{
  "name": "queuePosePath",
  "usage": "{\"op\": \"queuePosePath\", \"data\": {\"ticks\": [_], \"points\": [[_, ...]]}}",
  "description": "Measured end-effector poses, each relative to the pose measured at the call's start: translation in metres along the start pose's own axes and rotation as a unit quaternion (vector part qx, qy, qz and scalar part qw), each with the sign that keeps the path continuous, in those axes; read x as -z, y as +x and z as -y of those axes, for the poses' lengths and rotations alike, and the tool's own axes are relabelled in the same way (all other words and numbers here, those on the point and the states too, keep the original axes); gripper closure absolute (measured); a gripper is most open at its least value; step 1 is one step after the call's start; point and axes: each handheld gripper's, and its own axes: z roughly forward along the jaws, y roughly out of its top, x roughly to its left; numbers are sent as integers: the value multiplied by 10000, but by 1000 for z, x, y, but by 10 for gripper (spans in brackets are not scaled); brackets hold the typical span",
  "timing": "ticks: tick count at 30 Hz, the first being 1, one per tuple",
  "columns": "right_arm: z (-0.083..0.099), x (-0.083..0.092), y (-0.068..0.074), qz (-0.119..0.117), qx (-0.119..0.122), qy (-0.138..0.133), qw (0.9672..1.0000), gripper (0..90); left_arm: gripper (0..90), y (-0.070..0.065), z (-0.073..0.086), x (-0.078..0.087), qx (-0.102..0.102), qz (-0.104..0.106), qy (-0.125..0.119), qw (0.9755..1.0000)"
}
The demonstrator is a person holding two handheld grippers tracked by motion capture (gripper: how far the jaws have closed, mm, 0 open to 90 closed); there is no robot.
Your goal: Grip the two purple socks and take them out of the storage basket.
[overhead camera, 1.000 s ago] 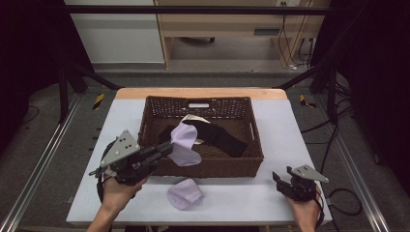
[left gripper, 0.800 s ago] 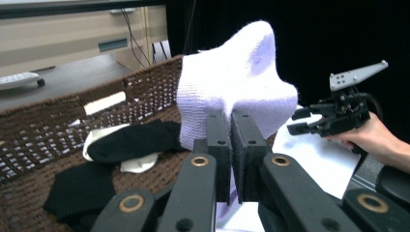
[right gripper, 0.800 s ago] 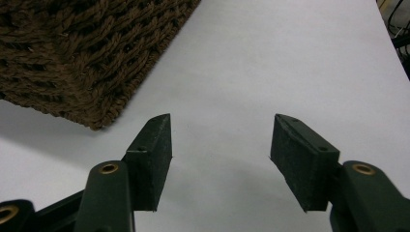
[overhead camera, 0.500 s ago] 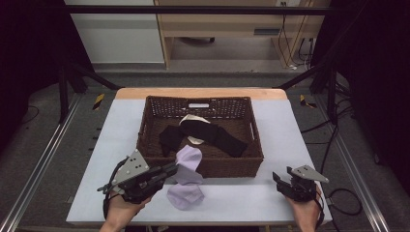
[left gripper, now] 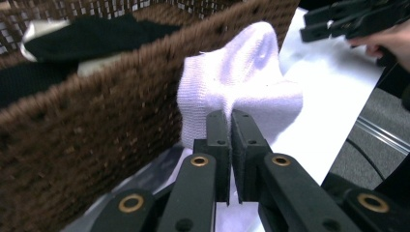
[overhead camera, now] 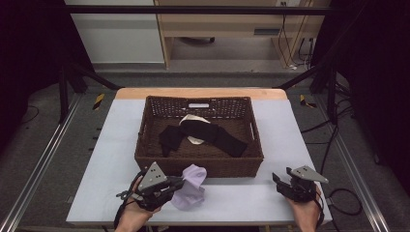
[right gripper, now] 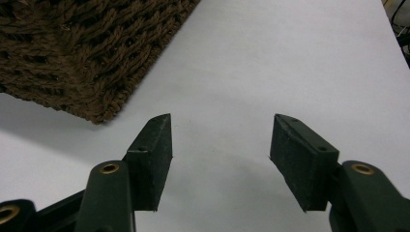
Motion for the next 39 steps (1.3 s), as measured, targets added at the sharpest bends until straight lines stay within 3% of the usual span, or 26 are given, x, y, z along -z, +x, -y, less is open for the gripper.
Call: {"op": "queuePosePath", "data": {"ticks": [11, 15, 18, 22, 30, 34, 36, 39], "points": [[1, -3, 1, -11, 52, 59, 10000, 410, 848, 13, 20, -35, 161, -97, 504, 9985], [0, -3, 1, -30, 21, 85, 10000, 409, 758, 14, 22, -41, 137, -177, 565, 9982], [1, -3, 2, -21, 10, 89, 10000, 409, 638, 15, 22, -37, 136, -303, 479, 9983], [1, -2, 0, -11, 1, 73, 10000, 408, 557, 20, 21, -25, 197, -415, 295, 9985], [2, -1, -1, 16, -30, 64, 10000, 401, 531, 36, 27, -7, 338, -649, 191, 9971], [3, -1, -2, 27, -47, 53, 10000, 391, 521, 45, 38, 1, 445, -833, 233, 9953], [3, -1, -2, 37, -56, 51, 10000, 376, 505, 53, 47, 7, 456, -1091, 293, 9926], [3, -1, -2, 49, -58, 48, 10000, 361, 501, 58, 52, 12, 462, -1221, 314, 9909]]}}
